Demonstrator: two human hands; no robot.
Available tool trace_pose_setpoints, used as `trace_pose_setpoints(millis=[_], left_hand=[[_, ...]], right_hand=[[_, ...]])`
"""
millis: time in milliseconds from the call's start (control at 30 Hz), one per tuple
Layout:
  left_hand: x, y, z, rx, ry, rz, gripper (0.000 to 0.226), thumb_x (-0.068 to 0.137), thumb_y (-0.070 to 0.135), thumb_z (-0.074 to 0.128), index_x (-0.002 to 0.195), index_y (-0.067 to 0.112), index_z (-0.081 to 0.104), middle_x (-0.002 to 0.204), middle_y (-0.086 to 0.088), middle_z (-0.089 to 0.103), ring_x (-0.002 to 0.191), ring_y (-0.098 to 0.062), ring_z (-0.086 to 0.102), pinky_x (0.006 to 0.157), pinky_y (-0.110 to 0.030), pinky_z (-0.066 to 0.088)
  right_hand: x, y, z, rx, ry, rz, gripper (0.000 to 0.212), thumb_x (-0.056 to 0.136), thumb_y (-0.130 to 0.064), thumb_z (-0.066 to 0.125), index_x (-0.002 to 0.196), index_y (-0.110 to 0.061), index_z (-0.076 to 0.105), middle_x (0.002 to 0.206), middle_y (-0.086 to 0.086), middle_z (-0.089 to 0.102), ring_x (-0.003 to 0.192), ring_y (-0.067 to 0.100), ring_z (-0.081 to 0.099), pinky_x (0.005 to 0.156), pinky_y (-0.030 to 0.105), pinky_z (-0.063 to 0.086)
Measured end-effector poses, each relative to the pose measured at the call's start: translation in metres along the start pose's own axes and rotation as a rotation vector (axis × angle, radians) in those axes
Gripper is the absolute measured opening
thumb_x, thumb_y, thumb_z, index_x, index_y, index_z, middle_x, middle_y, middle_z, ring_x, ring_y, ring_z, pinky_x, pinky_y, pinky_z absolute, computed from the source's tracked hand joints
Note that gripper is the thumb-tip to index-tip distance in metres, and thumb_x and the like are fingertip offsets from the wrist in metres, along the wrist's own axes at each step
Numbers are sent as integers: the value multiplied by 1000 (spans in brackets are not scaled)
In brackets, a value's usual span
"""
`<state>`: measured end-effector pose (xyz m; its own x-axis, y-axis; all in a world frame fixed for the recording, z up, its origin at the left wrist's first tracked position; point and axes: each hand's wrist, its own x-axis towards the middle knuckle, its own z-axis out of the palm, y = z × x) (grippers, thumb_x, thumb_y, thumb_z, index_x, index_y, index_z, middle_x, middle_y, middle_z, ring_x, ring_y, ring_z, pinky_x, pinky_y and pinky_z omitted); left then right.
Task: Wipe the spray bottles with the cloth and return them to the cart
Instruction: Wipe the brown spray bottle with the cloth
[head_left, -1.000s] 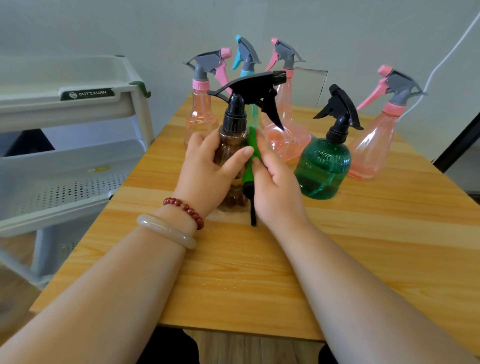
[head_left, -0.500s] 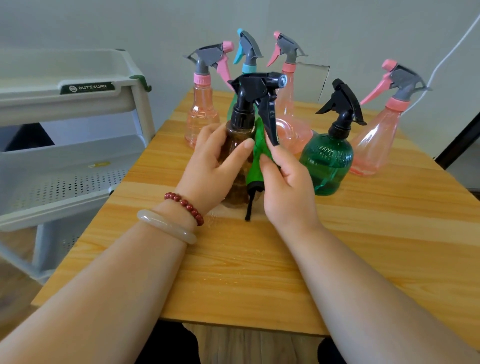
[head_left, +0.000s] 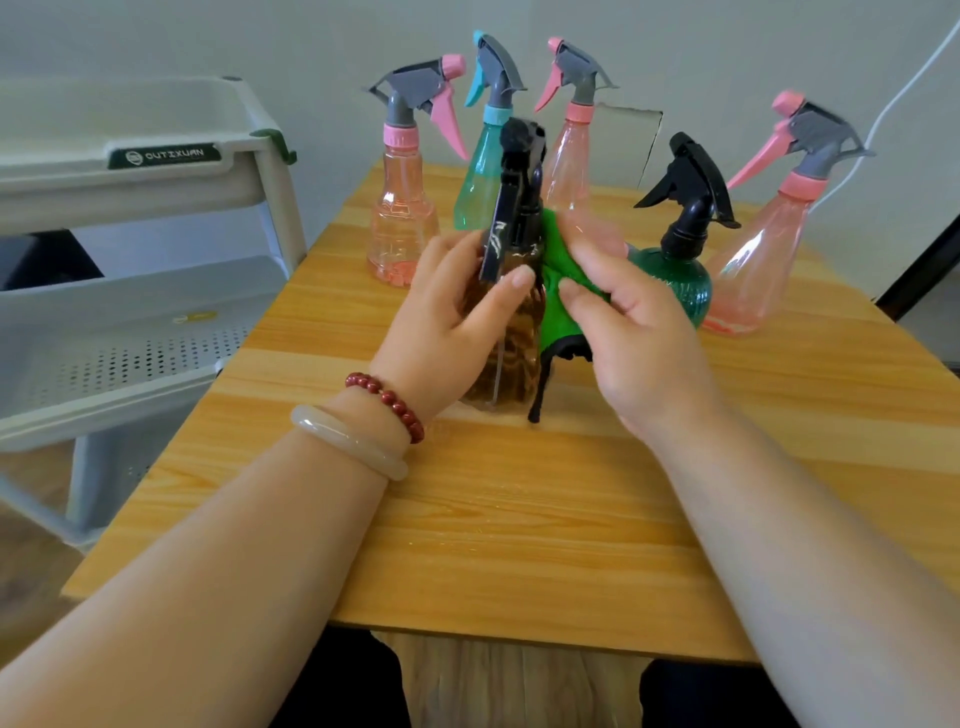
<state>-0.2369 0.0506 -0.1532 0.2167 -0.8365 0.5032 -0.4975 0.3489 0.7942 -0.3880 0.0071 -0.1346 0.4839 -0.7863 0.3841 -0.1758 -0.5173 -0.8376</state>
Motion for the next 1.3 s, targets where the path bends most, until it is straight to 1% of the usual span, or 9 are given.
trace_pose_setpoints(millis=[200,367,500,600,700,867,1000,1167,1300], left_hand=[[4,-3,-4,-68,14,-53,28,96,35,57,123,39,48,111,15,65,100,9,61,85,-12,49],[2,0,-3,-48,-2,-21,20,99,29,52,113,44,50,103,18,66,101,4,62,88,-15,51],[0,3,-4,-8,-13,-18,24,101,30,48,109,51,43,96,22,62,93,13,59,77,-4,46],[0,2,-4,3,-8,-8,22,101,29,48,116,45,44,96,19,62,89,14,57,76,-4,46],[0,1,-5,15,-4,4,23,102,28,47,122,39,45,97,21,62,90,12,59,75,-5,46],[1,-2,-6,23,-19,1,24,102,29,45,126,33,49,101,10,65,91,0,60,75,-9,49],[0,-1,-4,30,-36,24,28,103,27,45,130,26,51,94,15,62,78,8,58,68,-7,44],[1,2,-6,31,-56,9,26,102,25,46,128,25,51,84,21,55,71,18,53,62,-1,40],[0,2,-6,17,-47,15,26,102,25,46,128,27,49,90,19,58,77,16,55,67,-3,42]], right_hand=[[-8,15,8,-83,-17,-37,49,103,-8,45,150,-22,38,150,-14,41,138,-8,32,108,4,26],[-8,13,14,-52,70,-226,49,102,-1,42,150,-9,34,155,-5,35,145,2,28,119,20,23],[-7,21,13,-75,23,-90,47,103,-6,44,149,-18,40,126,-17,53,116,-12,48,98,4,32],[-11,17,13,-52,95,-237,48,101,0,43,148,-12,35,149,-11,36,142,-3,30,115,14,24],[-9,17,21,-106,116,-320,49,101,4,43,148,-5,34,154,-5,29,147,4,23,118,17,19],[-6,24,17,-82,75,-131,48,102,-2,43,148,-16,39,119,-21,58,102,-21,51,90,3,39],[-10,17,20,-122,164,-313,48,101,1,41,149,-6,33,153,-3,33,146,6,26,119,21,22],[-3,22,20,-41,116,-151,49,102,-2,40,150,-13,34,155,-7,35,143,-4,25,114,10,19],[-10,17,20,-93,184,-340,48,100,4,42,147,-3,35,151,-6,33,144,1,26,117,17,22]])
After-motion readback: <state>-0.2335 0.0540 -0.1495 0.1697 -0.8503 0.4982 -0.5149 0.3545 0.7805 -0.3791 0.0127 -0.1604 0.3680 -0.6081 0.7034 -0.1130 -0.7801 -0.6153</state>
